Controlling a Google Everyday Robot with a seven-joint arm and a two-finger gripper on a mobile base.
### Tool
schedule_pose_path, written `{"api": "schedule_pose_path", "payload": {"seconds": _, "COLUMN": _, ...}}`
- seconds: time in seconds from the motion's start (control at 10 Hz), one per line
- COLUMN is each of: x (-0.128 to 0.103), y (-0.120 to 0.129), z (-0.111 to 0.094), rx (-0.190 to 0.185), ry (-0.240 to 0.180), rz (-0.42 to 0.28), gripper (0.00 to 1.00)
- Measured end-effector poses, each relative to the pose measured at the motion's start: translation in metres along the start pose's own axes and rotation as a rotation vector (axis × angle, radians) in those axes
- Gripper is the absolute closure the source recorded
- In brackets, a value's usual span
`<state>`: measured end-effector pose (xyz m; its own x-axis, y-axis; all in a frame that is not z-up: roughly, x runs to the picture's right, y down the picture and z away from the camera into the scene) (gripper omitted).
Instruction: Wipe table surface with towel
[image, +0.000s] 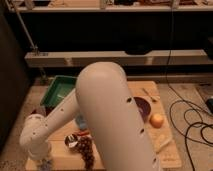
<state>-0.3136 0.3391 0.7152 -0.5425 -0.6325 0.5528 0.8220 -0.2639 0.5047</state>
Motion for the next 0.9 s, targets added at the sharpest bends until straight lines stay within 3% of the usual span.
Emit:
{"api": "schedule_pose_path", "payload": {"seconds": 0.6, "x": -0.008, "y": 0.061, "z": -0.015, "rx": -0.052, "ry": 0.004, "rz": 0.144, "gripper": 1.00}}
{"api": "schedule_pose_path", "payload": {"seconds": 0.9, "x": 0.018, "y": 0.084, "z": -0.022, "rx": -0.070, "ry": 0.011, "rz": 0.190, "gripper": 1.00}}
